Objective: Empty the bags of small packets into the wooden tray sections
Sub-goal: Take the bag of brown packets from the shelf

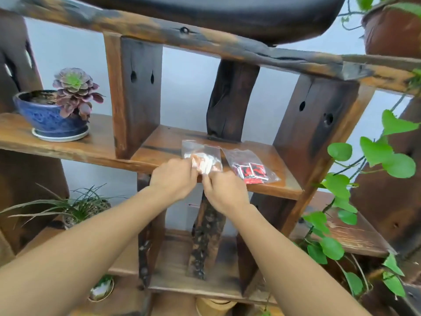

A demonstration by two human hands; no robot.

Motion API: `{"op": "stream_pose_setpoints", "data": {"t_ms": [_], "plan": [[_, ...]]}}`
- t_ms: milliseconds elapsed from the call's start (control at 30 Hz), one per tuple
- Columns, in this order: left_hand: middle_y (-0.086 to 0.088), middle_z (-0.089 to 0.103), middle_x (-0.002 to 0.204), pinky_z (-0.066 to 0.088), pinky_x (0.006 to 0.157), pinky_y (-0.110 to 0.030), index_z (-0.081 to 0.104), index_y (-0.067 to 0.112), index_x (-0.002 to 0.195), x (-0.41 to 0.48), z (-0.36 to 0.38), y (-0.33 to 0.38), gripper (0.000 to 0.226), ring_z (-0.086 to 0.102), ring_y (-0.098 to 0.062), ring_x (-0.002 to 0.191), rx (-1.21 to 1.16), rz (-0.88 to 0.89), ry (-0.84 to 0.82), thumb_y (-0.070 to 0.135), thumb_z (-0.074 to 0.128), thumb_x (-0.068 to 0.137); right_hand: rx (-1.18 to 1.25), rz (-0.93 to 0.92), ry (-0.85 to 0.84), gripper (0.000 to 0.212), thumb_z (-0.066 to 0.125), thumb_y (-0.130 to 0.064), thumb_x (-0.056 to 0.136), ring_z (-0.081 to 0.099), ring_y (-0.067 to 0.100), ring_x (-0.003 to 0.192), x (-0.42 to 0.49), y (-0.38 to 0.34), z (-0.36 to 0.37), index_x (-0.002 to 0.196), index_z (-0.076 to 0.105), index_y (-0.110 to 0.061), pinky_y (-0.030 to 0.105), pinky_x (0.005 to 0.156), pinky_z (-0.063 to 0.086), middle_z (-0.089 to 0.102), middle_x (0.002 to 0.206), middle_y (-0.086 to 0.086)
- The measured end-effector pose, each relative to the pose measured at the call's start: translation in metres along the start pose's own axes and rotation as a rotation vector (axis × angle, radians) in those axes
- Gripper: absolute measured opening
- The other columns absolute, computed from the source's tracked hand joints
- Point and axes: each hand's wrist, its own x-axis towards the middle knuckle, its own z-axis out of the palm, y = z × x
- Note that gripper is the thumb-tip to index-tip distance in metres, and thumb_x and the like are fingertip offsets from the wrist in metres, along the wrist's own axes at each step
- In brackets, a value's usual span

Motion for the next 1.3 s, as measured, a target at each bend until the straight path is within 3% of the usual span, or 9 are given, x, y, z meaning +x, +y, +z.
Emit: {"op": "stream_pose_setpoints", "data": {"t_ms": [133,233,333,467,600,733,867,1100,1300], "plan": [[-0.015,0.066,0.106,0.047,0.072,-0.041,0.051,0.011,0.108,0.049,-0.007,0.000,0.026,0.064,-0.037,0.094,-0.103,-0.091,0.189,0.034,0.040,0.098,0.135,0.137,0.265,0.028,0.044,-0.026,0.098,0.061,0.033,0.096,0.056,-0.006,-0.006,0.107,0.062,-0.007,0.037,0.073,0.043,0.067,0.105,0.015],[-0.018,0.059,0.121,0.050,0.082,-0.045,0.044,0.011,0.122,0.075,0.009,-0.008,0.031,0.061,-0.039,0.106,-0.186,-0.169,0.134,0.033,0.042,0.100,0.182,0.305,0.142,0.039,0.045,-0.028,0.099,0.042,0.034,0.124,0.077,-0.007,0.007,0.133,0.048,-0.009,0.044,0.099,0.040,0.049,0.135,0.015],[-0.024,0.058,0.127,0.046,0.088,-0.047,0.042,0.006,0.128,0.088,0.029,-0.019,0.038,0.057,-0.044,0.113,-0.232,-0.197,0.016,0.034,0.037,0.102,0.302,0.391,-0.010,0.053,0.042,-0.038,0.100,0.035,0.036,0.134,0.078,-0.006,0.028,0.144,0.038,-0.009,0.048,0.109,0.033,0.040,0.146,0.018],[-0.022,0.062,0.127,0.047,0.093,-0.043,0.047,0.007,0.131,0.085,0.038,-0.021,0.048,0.058,-0.042,0.116,-0.265,-0.212,-0.047,0.041,0.046,0.097,0.223,0.311,0.012,0.051,0.038,-0.042,0.101,0.041,0.033,0.128,0.071,-0.002,0.042,0.140,0.046,-0.010,0.046,0.106,0.033,0.051,0.141,0.015],[-0.012,0.064,0.125,0.046,0.096,-0.042,0.049,0.014,0.128,0.069,0.041,-0.015,0.040,0.058,-0.035,0.115,-0.493,-0.218,0.033,0.033,0.055,0.092,0.427,0.273,0.055,0.050,0.051,-0.039,0.097,0.051,0.032,0.125,0.068,-0.003,0.039,0.139,0.050,-0.011,0.041,0.104,0.042,0.059,0.134,0.011],[-0.008,0.060,0.123,0.047,0.092,-0.035,0.046,0.015,0.129,0.040,0.038,-0.010,0.033,0.057,-0.025,0.113,-0.692,-0.133,0.231,0.017,0.051,0.097,0.832,0.330,0.027,0.046,0.062,-0.027,0.095,0.059,0.013,0.113,0.048,-0.007,0.023,0.139,0.052,-0.018,0.005,0.075,0.046,0.061,0.127,-0.005],[-0.001,0.056,0.122,0.056,0.089,-0.041,0.043,0.031,0.126,0.007,0.028,0.003,0.032,0.059,-0.019,0.107,-0.926,-0.202,0.258,0.023,0.053,0.097,1.156,0.413,0.026,0.041,0.068,-0.029,0.090,0.068,0.013,0.106,0.018,-0.015,0.021,0.130,0.061,-0.024,0.032,0.086,0.060,0.069,0.121,-0.003],[-0.001,0.058,0.125,0.051,0.087,-0.036,0.045,0.030,0.133,-0.074,0.015,0.037,0.036,0.061,-0.020,0.106,-0.955,-0.274,0.094,0.035,0.050,0.098,1.171,0.484,0.110,0.054,0.073,-0.049,0.070,0.070,0.015,0.103,-0.067,-0.016,-0.001,0.116,0.072,-0.020,0.044,0.092,0.057,0.074,0.110,-0.003],[-0.007,0.061,0.127,0.055,0.093,-0.048,0.036,0.023,0.142,-0.145,0.018,0.068,0.076,0.068,-0.024,0.106,-1.279,-0.634,-0.207,0.064,0.059,0.083,1.031,0.379,0.055,0.040,0.071,-0.030,0.089,0.065,0.008,0.106,-0.154,0.000,-0.014,0.127,0.067,-0.019,0.011,0.077,0.051,0.069,0.119,-0.004]]}}
